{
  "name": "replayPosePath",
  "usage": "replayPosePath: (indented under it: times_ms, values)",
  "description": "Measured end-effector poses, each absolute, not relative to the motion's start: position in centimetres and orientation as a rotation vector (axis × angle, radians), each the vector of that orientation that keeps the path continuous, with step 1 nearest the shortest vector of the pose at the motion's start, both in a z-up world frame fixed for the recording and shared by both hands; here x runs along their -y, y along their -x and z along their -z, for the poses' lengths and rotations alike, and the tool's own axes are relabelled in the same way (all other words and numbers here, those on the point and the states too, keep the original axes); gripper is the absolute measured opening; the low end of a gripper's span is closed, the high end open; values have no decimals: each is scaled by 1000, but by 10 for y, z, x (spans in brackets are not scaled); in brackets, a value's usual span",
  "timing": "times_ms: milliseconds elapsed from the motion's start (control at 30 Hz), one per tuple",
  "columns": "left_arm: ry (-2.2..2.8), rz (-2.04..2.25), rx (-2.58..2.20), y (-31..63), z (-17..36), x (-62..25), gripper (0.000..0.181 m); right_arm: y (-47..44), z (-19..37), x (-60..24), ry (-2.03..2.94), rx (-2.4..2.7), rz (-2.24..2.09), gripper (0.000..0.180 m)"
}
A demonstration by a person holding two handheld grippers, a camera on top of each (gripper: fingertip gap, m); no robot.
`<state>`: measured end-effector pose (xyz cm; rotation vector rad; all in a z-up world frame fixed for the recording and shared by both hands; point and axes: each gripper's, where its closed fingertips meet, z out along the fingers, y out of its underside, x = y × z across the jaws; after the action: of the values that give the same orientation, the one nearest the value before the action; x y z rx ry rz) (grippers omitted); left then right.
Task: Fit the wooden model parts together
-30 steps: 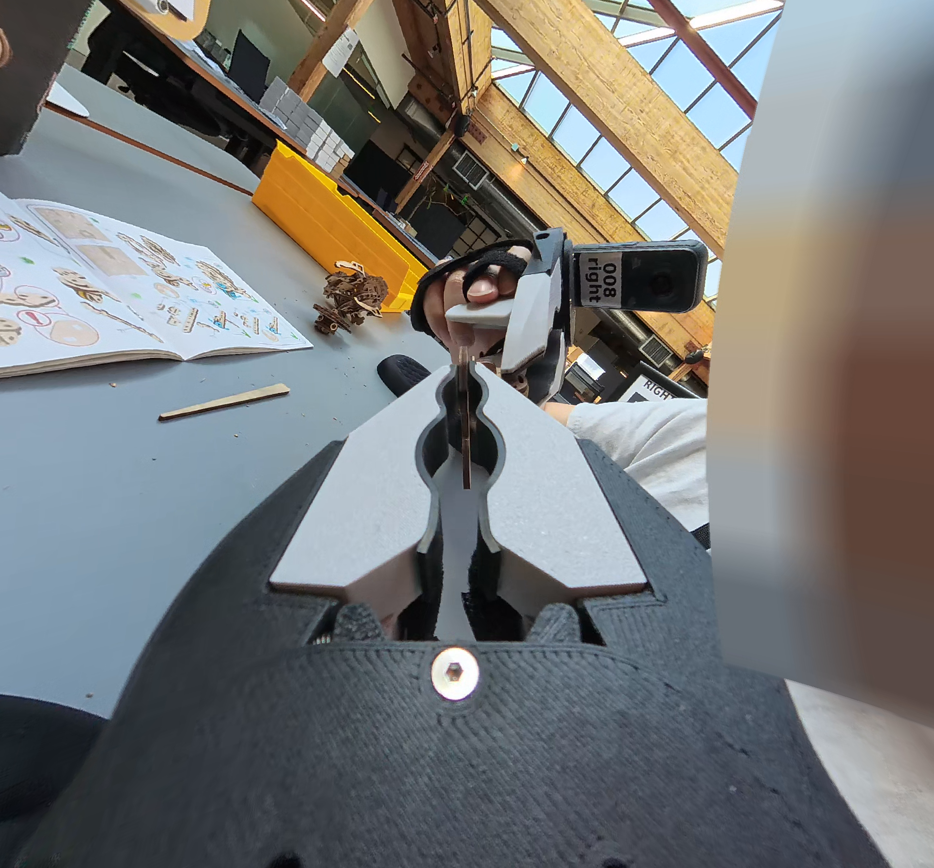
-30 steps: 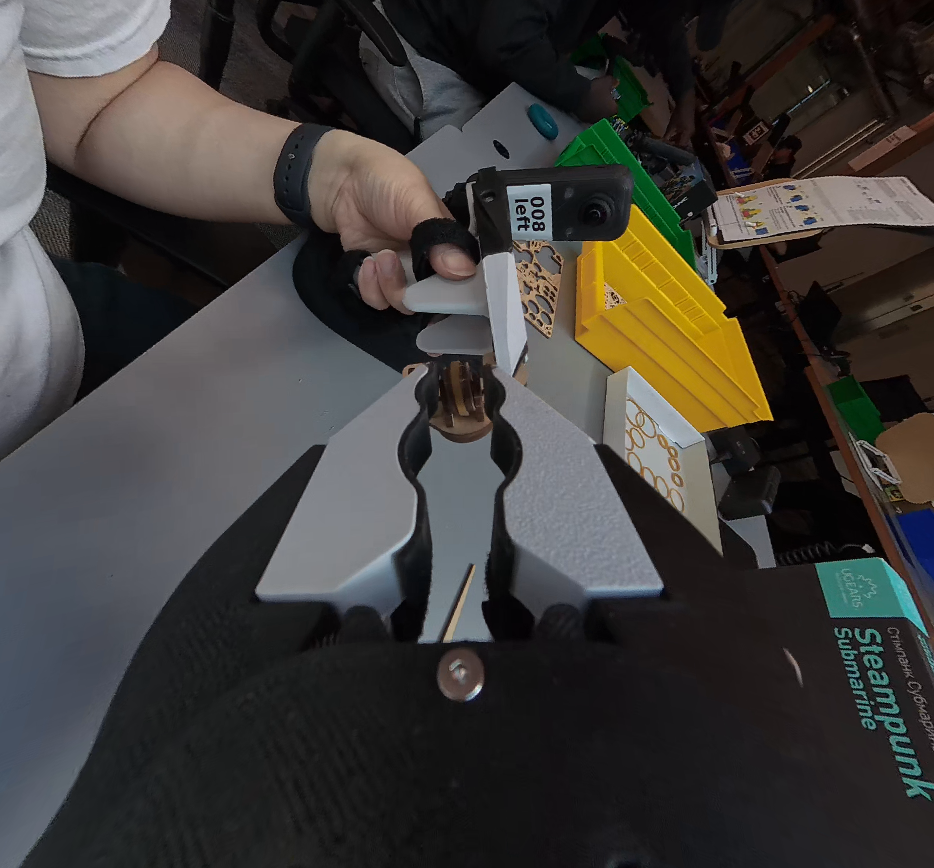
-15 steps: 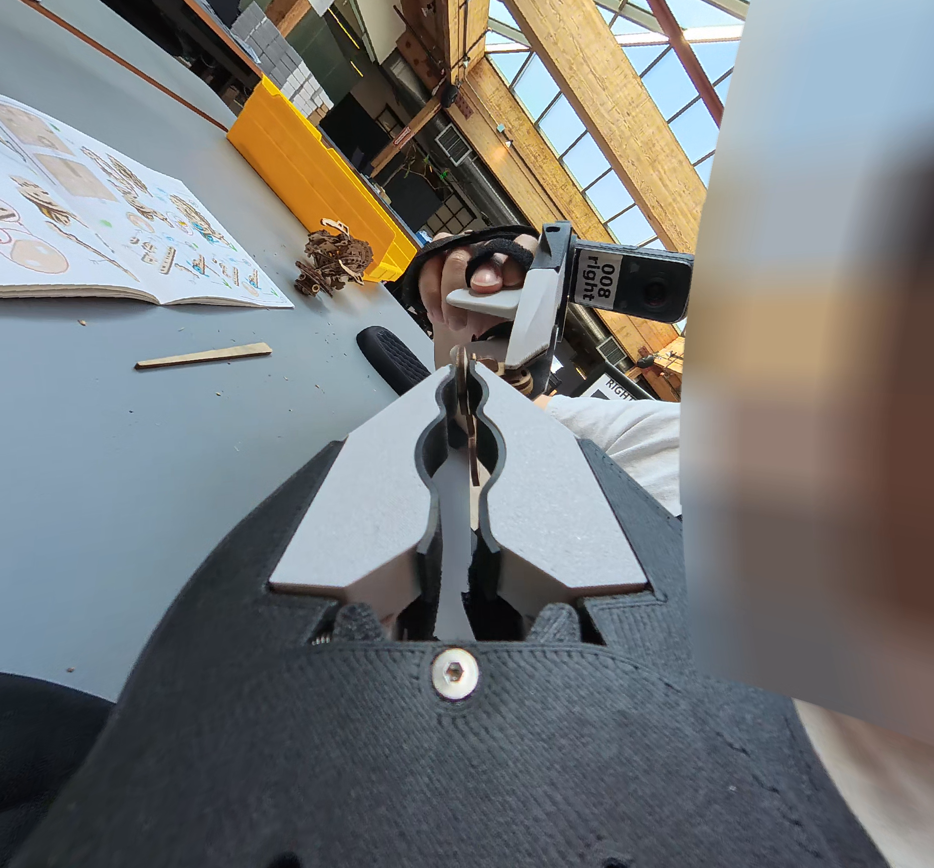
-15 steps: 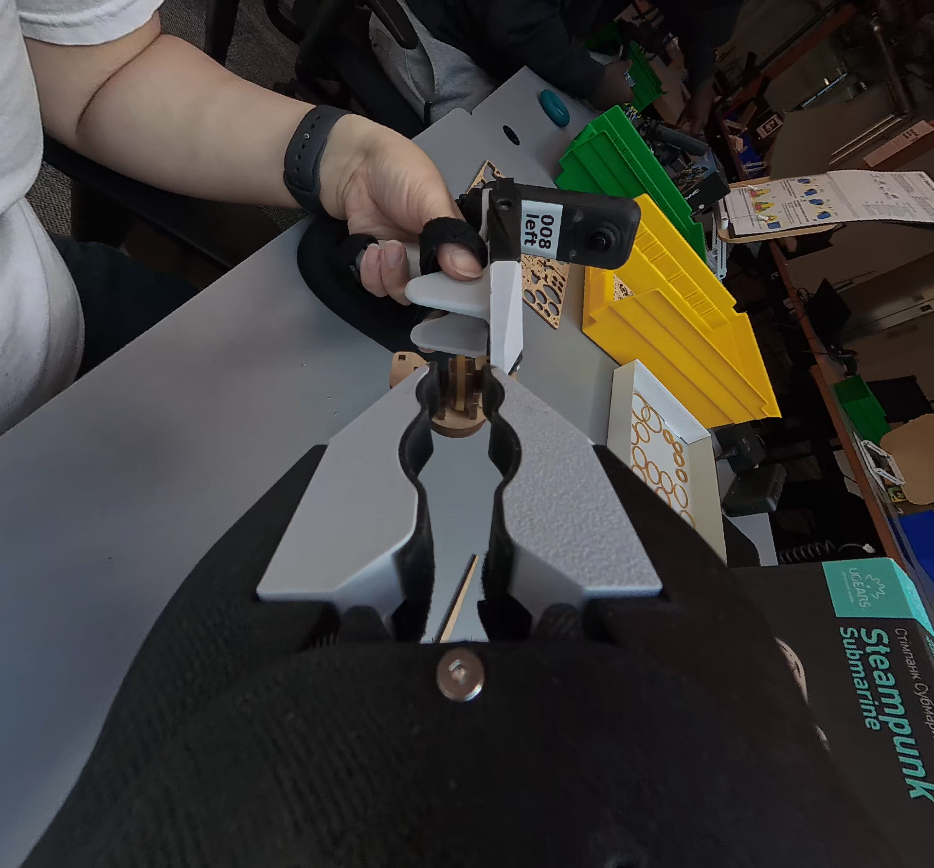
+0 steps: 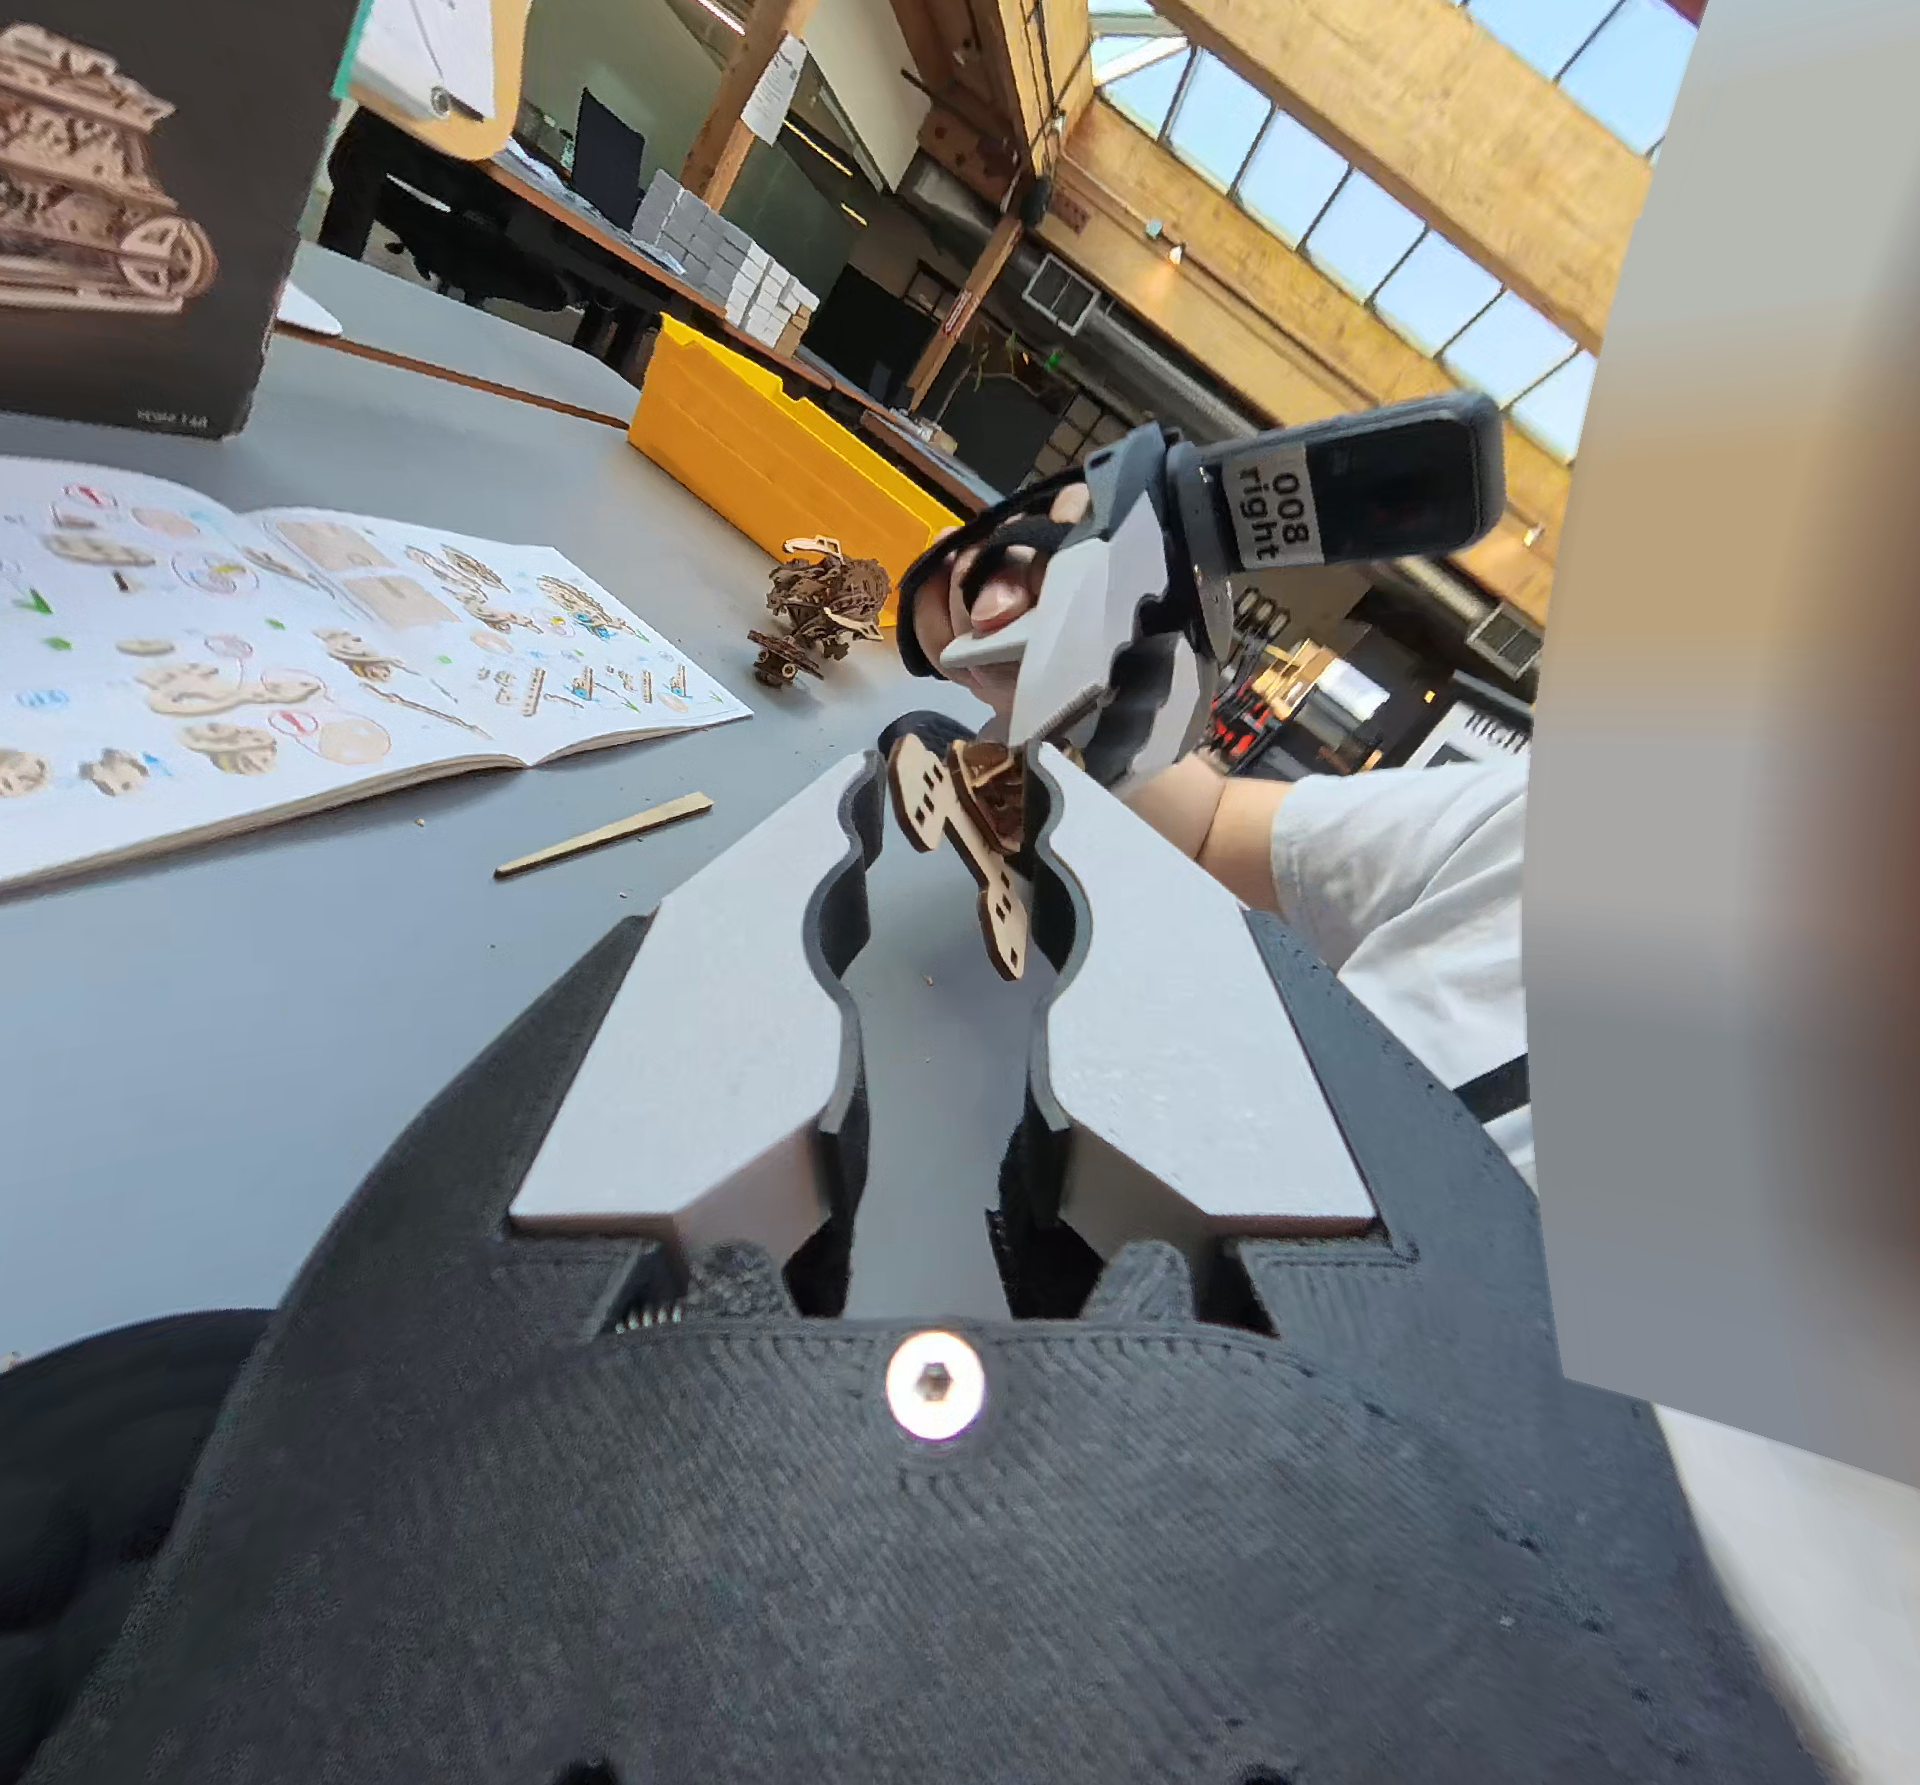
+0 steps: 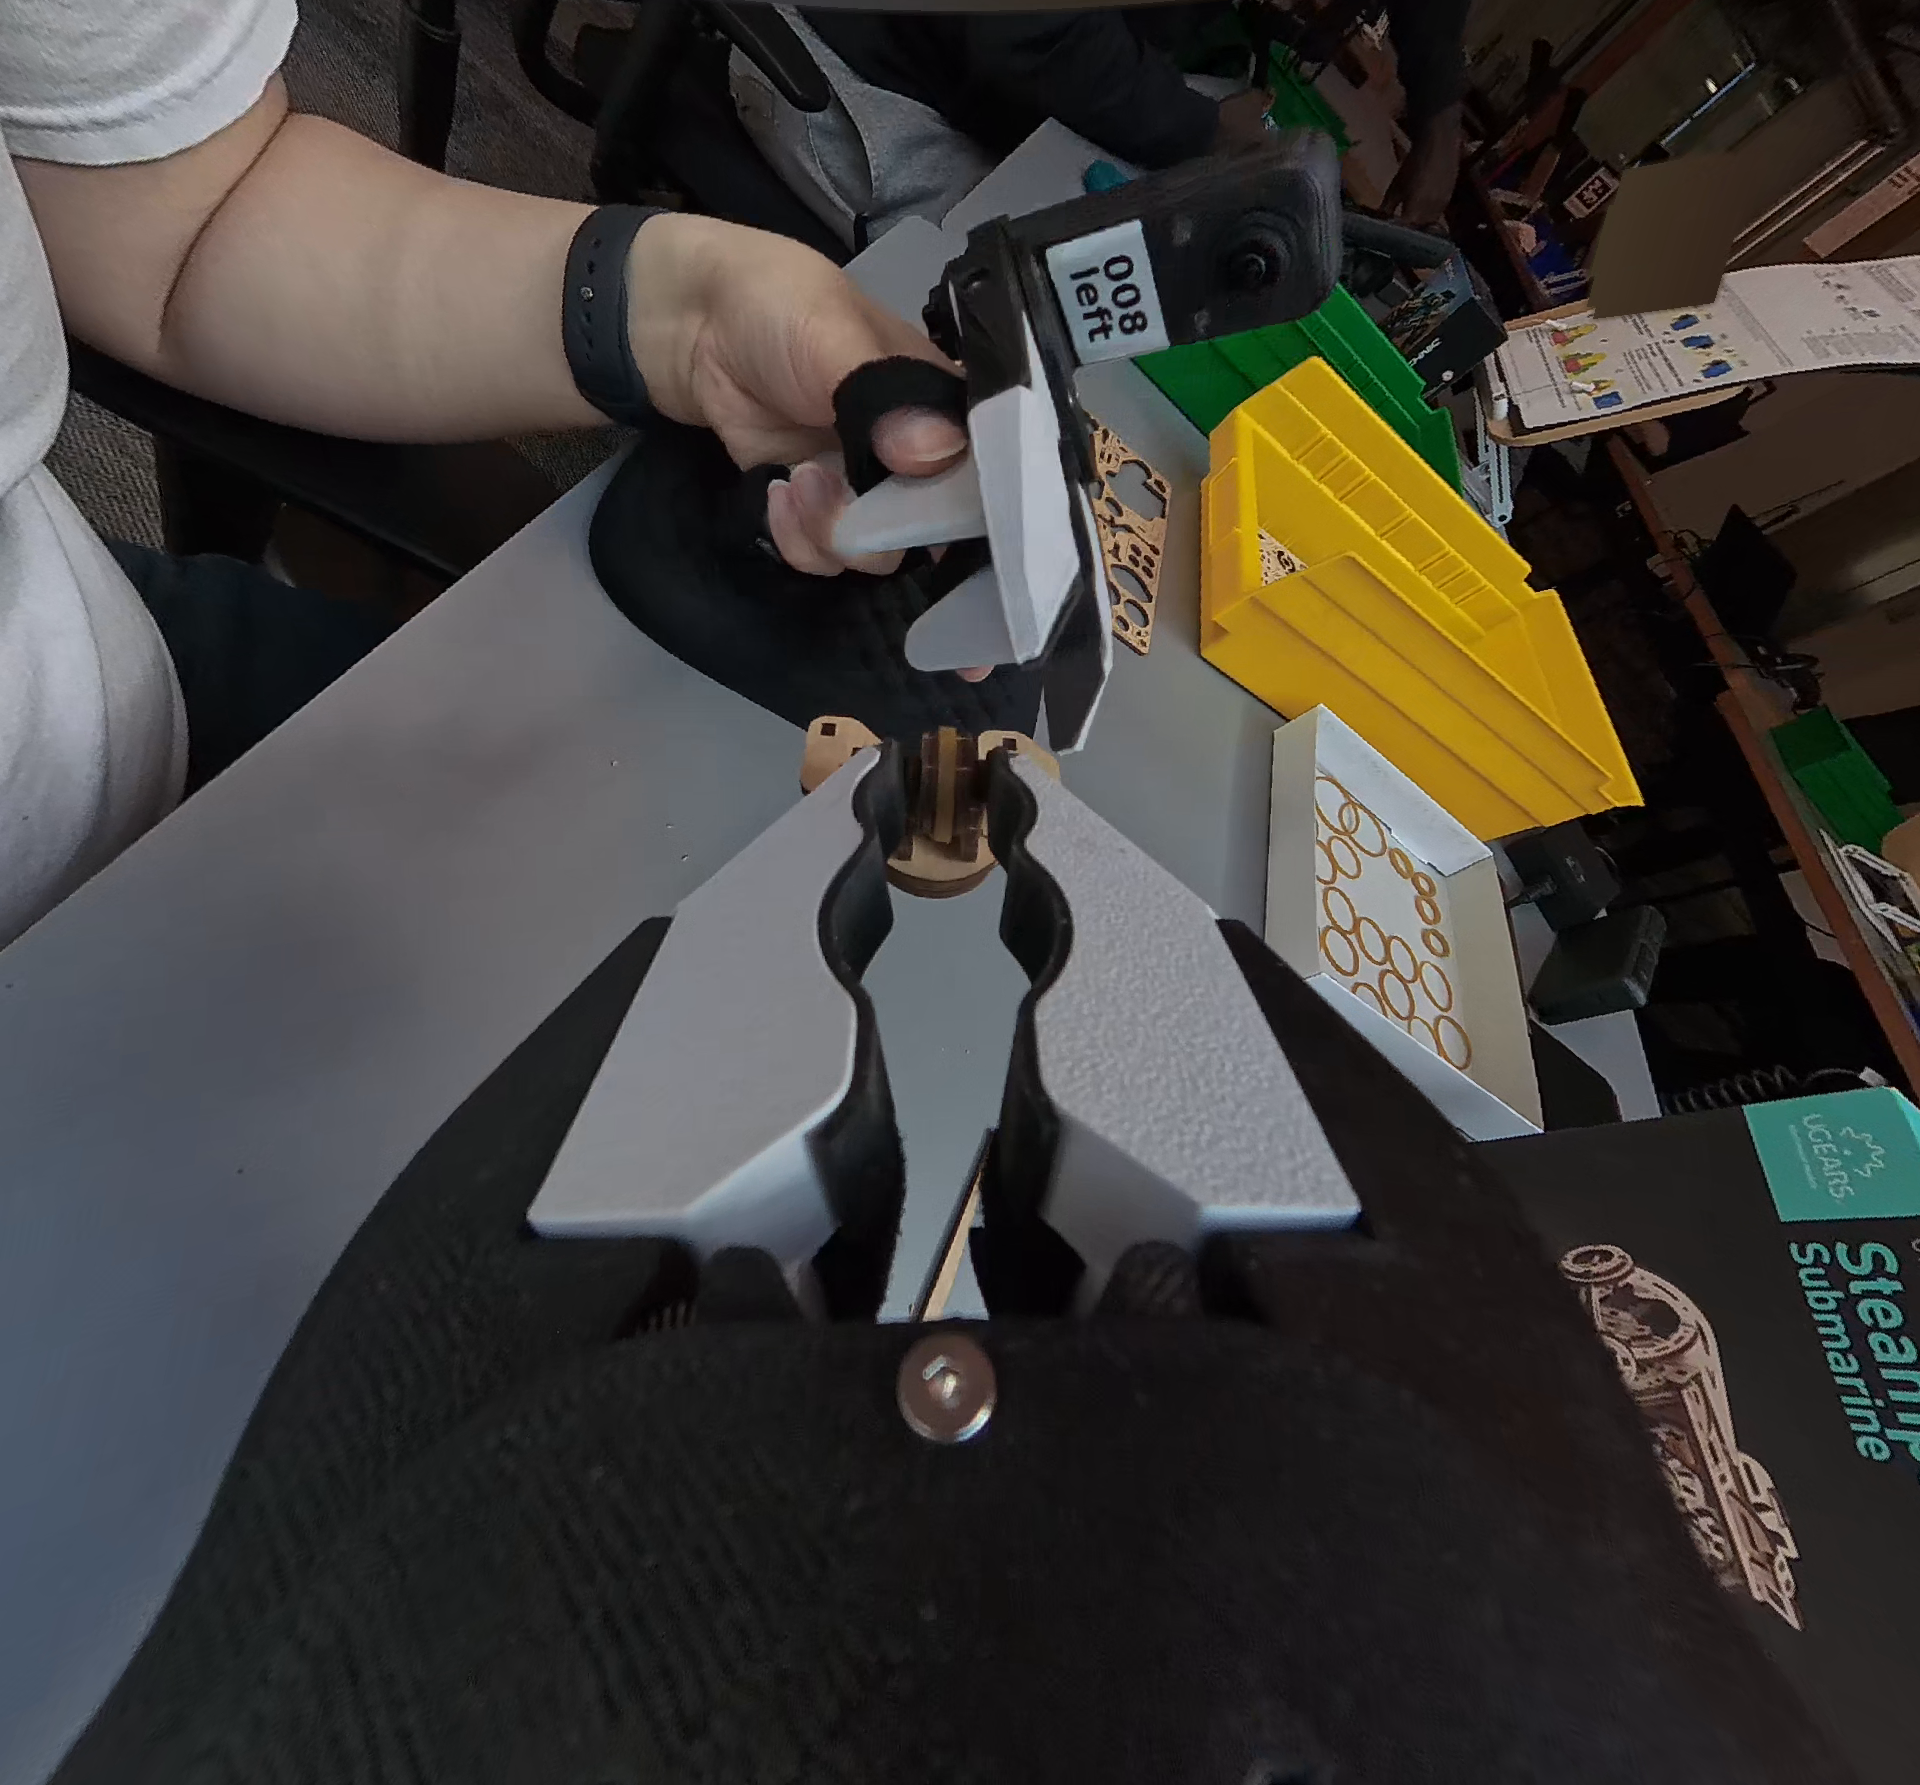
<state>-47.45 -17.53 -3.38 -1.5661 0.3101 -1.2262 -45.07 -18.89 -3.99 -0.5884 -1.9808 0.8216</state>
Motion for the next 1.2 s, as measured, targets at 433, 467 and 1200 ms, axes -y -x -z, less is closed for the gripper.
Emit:
replayPosePath:
  times_ms: [433,467,1200]
  values:
    - [1404,834,-661,467,10,207,20,440,25,204,437,1954,-911,15]
    - [1392,843,-656,468,8,209,20,438,20,204,424,1934,-941,15]
    - [1487,338,-796,439,30,189,18,451,39,195,510,1983,-716,15]
